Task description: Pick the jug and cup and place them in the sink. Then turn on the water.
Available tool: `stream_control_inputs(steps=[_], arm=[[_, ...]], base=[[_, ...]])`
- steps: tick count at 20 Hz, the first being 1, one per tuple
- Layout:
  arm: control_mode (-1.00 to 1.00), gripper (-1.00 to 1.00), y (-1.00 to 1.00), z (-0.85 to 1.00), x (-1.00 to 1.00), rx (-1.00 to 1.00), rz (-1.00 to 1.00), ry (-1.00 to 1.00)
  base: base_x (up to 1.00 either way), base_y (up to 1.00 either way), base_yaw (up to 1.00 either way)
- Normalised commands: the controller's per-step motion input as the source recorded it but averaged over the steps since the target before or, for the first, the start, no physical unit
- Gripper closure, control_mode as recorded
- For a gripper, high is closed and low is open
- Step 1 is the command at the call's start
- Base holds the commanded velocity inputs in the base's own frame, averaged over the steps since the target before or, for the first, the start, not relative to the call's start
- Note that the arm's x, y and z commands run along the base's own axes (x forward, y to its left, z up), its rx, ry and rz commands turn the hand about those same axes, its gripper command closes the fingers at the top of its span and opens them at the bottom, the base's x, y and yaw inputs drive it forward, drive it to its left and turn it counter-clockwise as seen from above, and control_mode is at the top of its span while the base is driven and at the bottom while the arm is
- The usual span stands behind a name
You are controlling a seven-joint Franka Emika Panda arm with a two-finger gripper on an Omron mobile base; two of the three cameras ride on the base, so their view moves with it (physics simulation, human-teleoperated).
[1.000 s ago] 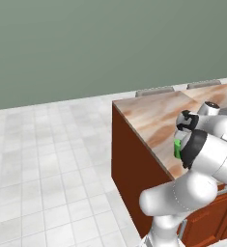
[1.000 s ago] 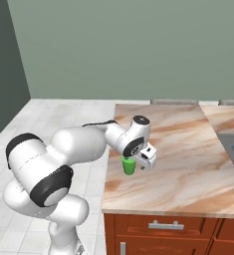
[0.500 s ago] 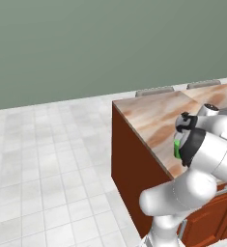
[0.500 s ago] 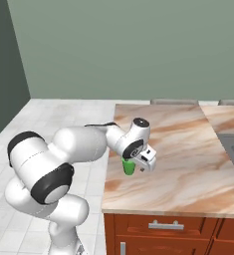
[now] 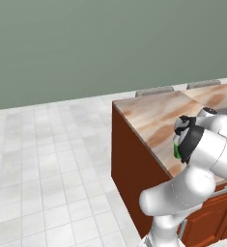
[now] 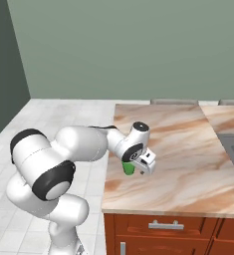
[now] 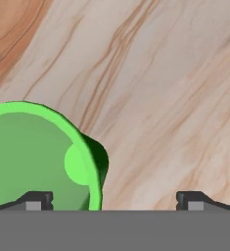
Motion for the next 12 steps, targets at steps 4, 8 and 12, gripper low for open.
stream_control_inputs(steps=[4,8,12], arm=[[-1.00,-1.00,0.00,0.00,0.00,0.00,0.00,0.00],[-1.00,1.00,0.00,0.00,0.00,0.00,0.00,0.00],[-1.00,1.00,0.00,0.00,0.00,0.00,0.00,0.00]], base=[[0.00,0.00,0.00],[0.00,0.00,0.00],[0.00,0.00,0.00]])
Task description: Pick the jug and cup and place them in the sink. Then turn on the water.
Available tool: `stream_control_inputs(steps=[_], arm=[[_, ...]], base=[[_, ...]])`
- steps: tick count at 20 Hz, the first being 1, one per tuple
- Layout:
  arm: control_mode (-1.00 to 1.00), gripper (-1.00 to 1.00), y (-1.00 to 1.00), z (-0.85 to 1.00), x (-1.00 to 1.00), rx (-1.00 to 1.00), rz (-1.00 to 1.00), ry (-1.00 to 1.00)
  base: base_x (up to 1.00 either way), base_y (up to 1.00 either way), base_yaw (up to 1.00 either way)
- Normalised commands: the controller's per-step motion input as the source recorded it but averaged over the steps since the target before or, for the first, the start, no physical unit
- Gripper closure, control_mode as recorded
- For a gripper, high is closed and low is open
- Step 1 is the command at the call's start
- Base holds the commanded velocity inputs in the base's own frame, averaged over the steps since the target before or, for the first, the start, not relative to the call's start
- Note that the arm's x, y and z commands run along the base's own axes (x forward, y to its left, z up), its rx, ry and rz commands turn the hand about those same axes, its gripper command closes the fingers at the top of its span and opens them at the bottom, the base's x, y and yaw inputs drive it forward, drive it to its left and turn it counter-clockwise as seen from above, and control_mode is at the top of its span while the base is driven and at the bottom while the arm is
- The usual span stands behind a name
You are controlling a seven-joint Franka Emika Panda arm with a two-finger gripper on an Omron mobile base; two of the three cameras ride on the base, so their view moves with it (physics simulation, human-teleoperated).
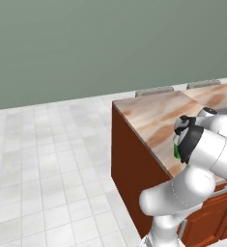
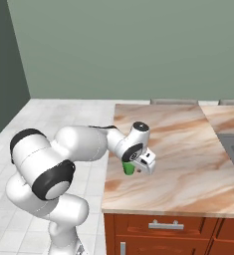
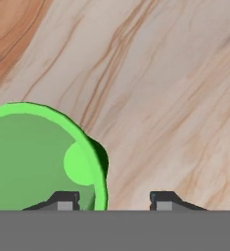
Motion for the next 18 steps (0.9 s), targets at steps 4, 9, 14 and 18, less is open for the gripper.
stream_control_inputs(steps=[4,9,14,18], arm=[[-1.00,1.00,0.00,0.00,0.00,0.00,0.00,0.00],[-1.00,1.00,0.00,0.00,-0.01,0.00,0.00,0.00],[-1.00,1.00,0.00,0.07,-0.23,0.00,0.00,-0.02],[-1.00,1.00,0.00,0.36,-0.60,0.00,0.01,0.00]], base=[[0.00,0.00,0.00],[0.00,0.00,0.00],[0.00,0.00,0.00],[0.00,0.00,0.00]])
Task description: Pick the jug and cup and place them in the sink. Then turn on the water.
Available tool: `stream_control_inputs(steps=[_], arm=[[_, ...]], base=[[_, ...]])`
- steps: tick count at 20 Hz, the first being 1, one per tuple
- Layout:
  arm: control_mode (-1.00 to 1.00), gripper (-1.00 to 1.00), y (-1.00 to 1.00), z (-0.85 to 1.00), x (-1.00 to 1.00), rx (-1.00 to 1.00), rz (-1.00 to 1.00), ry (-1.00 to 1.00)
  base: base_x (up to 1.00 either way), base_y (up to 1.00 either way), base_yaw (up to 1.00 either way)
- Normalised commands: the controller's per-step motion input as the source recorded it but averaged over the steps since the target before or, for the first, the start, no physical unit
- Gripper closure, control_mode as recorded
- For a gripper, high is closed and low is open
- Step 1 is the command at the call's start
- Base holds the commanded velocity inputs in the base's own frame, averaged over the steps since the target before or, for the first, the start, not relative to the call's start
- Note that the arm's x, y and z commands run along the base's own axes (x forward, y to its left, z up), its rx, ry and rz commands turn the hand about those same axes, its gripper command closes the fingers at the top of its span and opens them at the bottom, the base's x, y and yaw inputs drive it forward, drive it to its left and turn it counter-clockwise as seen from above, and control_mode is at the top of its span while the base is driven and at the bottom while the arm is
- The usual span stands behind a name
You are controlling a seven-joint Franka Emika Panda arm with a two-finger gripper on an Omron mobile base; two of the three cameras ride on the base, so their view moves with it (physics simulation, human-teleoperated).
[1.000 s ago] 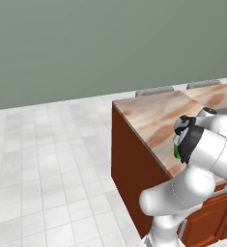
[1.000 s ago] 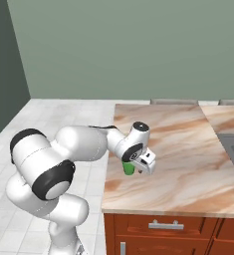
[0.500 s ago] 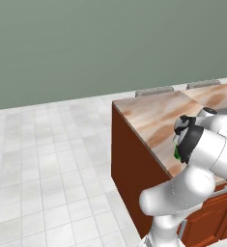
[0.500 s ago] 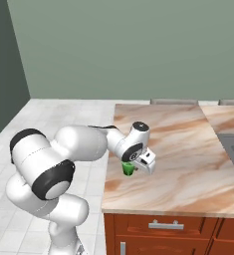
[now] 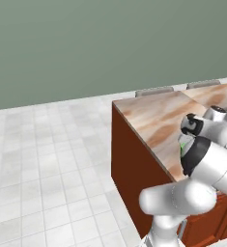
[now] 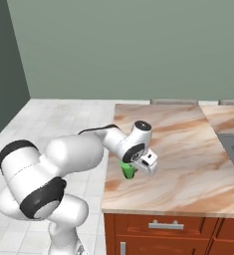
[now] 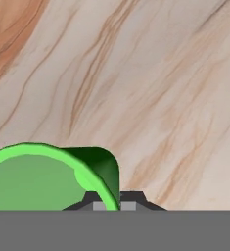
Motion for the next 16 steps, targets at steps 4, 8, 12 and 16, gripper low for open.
stream_control_inputs(steps=[4,8,12,16], arm=[[-1.00,1.00,0.00,0.47,-0.71,0.00,0.03,0.02],[-1.00,1.00,0.16,0.35,-0.62,0.00,0.02,0.00],[-1.00,1.00,0.26,0.18,-0.04,0.00,0.00,0.01],[-1.00,1.00,0.61,0.11,0.11,0.00,0.00,-0.06]], base=[[0.00,0.00,0.00],[0.00,0.00,0.00],[0.00,0.00,0.00],[0.00,0.00,0.00]])
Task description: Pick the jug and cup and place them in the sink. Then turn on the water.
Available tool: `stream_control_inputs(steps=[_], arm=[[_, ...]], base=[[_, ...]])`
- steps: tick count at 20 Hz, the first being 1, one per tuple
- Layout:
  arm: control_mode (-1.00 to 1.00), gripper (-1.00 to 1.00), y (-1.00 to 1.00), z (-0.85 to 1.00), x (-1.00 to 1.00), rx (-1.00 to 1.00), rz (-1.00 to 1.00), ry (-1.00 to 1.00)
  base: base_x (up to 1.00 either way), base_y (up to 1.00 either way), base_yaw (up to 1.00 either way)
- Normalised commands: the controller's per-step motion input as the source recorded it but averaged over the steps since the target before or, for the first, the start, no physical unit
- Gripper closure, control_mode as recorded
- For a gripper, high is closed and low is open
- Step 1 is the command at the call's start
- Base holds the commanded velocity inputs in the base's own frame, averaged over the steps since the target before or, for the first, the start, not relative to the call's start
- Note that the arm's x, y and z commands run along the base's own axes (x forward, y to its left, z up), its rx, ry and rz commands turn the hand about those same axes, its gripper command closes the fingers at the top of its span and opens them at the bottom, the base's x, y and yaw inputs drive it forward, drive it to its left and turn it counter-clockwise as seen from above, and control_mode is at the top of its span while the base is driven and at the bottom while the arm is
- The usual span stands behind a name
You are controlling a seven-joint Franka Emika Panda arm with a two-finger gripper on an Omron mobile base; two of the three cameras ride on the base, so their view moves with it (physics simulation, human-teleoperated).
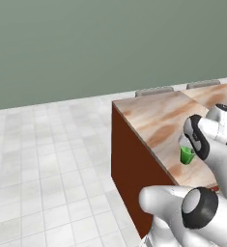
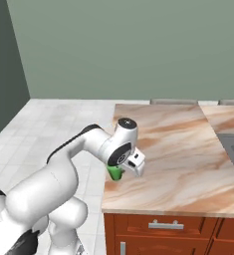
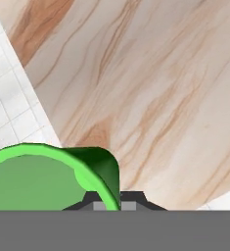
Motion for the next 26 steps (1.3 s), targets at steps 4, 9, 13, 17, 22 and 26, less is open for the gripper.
stream_control_inputs(steps=[4,9,13,17,22,26], arm=[[-1.00,1.00,0.67,0.13,0.33,0.00,0.00,-0.15],[-1.00,1.00,0.67,0.19,0.52,0.00,0.00,-0.10],[-1.00,1.00,0.69,0.14,0.77,0.00,0.00,0.00],[-1.00,1.00,0.68,0.16,0.73,0.00,0.00,0.05],[-1.00,1.00,0.46,0.25,0.41,-0.02,0.00,0.23],[-1.00,1.00,0.07,0.53,0.05,-0.04,0.05,0.28]], base=[[0.00,0.00,0.00],[0.00,0.00,0.00],[0.00,0.00,0.00],[0.00,0.00,0.00],[0.00,0.00,0.00],[0.00,0.00,0.00]])
